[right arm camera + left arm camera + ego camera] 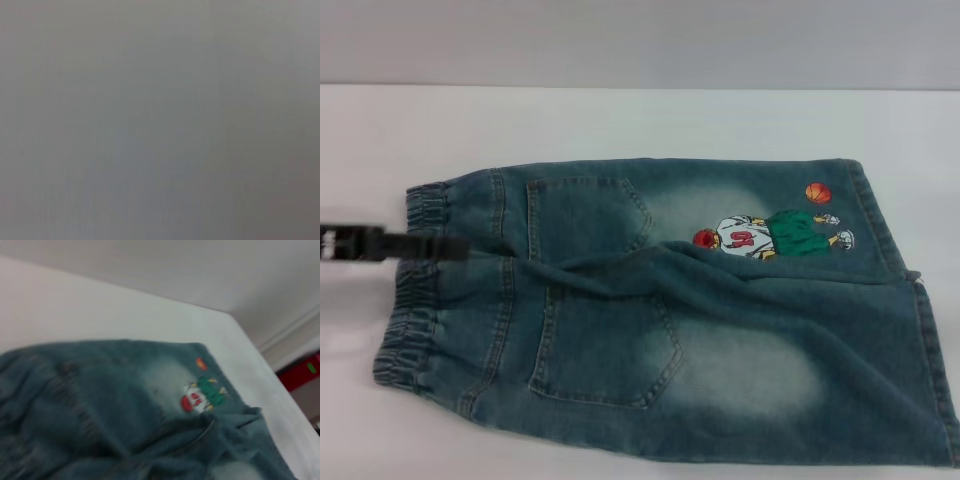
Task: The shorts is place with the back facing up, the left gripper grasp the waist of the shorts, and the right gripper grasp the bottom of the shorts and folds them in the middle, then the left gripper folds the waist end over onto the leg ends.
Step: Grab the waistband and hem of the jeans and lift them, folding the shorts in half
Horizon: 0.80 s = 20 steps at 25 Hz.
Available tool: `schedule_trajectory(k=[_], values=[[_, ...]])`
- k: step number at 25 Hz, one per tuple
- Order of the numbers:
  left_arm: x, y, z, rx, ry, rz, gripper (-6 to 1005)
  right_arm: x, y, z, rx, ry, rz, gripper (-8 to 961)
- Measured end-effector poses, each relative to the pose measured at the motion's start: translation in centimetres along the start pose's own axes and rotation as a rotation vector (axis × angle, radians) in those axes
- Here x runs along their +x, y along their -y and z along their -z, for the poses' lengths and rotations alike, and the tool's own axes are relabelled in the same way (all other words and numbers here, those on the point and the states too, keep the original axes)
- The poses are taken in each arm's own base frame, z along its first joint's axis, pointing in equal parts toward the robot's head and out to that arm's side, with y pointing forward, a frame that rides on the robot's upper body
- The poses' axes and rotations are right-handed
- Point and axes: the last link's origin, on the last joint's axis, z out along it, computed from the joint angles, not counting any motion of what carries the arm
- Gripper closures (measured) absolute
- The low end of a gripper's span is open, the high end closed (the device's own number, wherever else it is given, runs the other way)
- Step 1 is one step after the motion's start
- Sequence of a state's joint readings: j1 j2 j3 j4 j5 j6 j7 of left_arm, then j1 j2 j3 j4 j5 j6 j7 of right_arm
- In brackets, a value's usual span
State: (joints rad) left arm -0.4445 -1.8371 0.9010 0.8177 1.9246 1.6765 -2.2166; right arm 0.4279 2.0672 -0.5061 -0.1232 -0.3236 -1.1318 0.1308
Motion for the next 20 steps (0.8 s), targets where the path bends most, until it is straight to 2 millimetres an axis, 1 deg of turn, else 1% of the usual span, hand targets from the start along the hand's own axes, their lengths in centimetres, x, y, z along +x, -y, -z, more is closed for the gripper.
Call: schedule_trajectory(k=[1,2,3,5,6,9,12,13,20], values=[[-0.5,0.2,0.4,0.008,-0.002,0.016,154,-0.1,0.0,-0.1,-0.001,0.002,0.000,554],[-1.3,0.6,1.0,0.021,-0.006,0.043,154,-0.1,-0.1,-0.1,-0.002,0.004,0.001,554],[-1.3,0.6,1.0,0.021,-0.006,0.043,154,-0.2,-0.1,-0.2,-0.003,0.006,0.002,554],[-2.9,1.3,2.0,0.042,-0.020,0.089,154,-0.3,-0.2,-0.4,-0.005,0.009,0.002,554],[-3.2,1.3,2.1,0.045,-0.021,0.096,155,-0.3,-0.2,-0.5,-0.006,0.011,0.002,553],[-4.8,1.8,2.8,0.061,-0.025,0.133,155,-0.5,-0.4,-0.7,-0.011,0.018,0.001,553],[-5.6,2.0,3.1,0.071,-0.028,0.144,155,-0.7,-0.6,-0.9,-0.017,0.021,0.002,553],[-6.1,2.2,3.2,0.076,-0.026,0.152,154,-0.7,-0.7,-1.0,-0.020,0.023,0.002,553],[-7.4,2.7,3.1,0.110,-0.004,0.177,155,-0.9,-1.2,-1.3,-0.036,0.028,0.003,552]])
